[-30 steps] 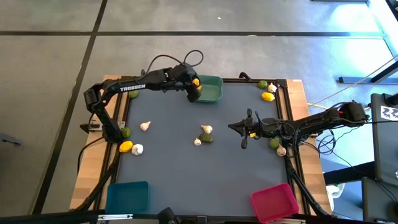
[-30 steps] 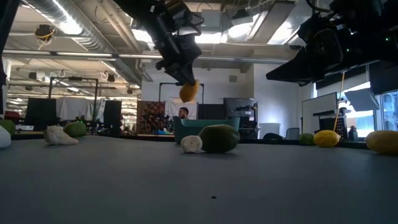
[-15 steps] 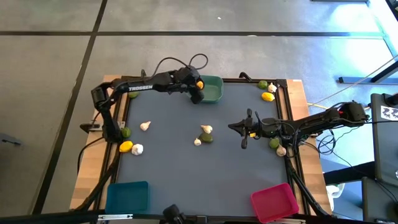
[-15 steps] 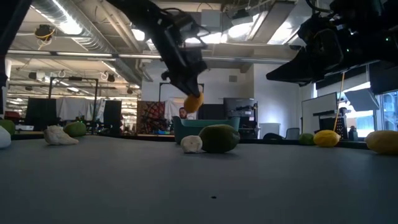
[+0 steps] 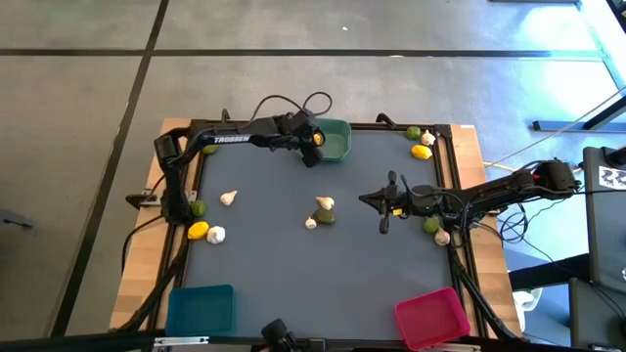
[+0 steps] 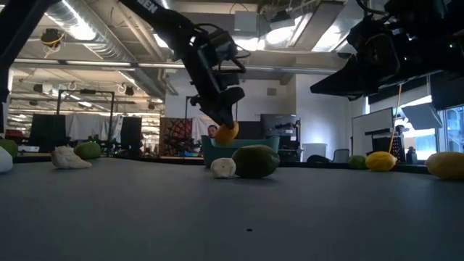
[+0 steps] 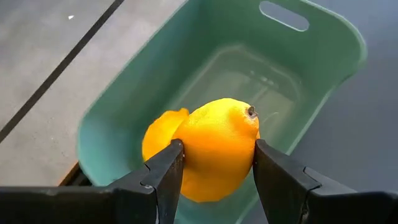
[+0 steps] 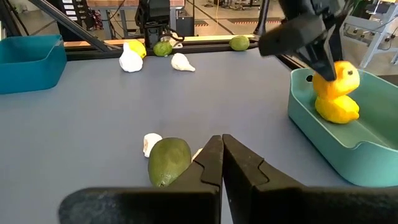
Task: Sort produce into baskets
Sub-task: Put the green lemon into the green bin
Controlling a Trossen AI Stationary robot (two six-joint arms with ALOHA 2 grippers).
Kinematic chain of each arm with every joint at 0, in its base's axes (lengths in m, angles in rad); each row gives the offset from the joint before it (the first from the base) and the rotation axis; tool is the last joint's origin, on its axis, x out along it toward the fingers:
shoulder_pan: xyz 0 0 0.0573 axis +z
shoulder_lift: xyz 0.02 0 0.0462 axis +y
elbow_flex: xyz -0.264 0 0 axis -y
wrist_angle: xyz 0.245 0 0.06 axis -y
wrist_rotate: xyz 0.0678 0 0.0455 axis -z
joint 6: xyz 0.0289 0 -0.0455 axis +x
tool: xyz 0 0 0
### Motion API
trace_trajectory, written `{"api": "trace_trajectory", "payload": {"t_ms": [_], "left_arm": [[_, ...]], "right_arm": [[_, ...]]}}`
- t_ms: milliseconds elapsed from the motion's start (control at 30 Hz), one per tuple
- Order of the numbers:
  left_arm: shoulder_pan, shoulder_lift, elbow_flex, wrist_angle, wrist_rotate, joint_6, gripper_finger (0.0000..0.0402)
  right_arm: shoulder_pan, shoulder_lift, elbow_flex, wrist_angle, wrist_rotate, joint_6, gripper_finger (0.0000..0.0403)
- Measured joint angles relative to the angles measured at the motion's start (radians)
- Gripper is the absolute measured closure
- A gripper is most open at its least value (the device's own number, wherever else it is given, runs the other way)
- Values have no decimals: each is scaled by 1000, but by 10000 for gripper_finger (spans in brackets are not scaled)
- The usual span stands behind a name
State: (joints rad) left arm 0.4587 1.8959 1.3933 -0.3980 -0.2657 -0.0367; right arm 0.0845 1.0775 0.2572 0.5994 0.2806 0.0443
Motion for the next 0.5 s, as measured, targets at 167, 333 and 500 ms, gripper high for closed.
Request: {"api": "trace_trajectory", "payload": {"t_ms": [167, 333, 500], "left_arm": [[0, 25, -1, -19, 0, -11, 229], [0, 63, -1, -13, 0, -13, 229], [0, 101, -1, -12, -2, 8, 229]], "right_arm": [[0, 0, 0, -3, 0, 0, 393], [0, 0, 0, -3, 7, 0, 393], [0, 0, 0, -4, 8, 1, 393]]}}
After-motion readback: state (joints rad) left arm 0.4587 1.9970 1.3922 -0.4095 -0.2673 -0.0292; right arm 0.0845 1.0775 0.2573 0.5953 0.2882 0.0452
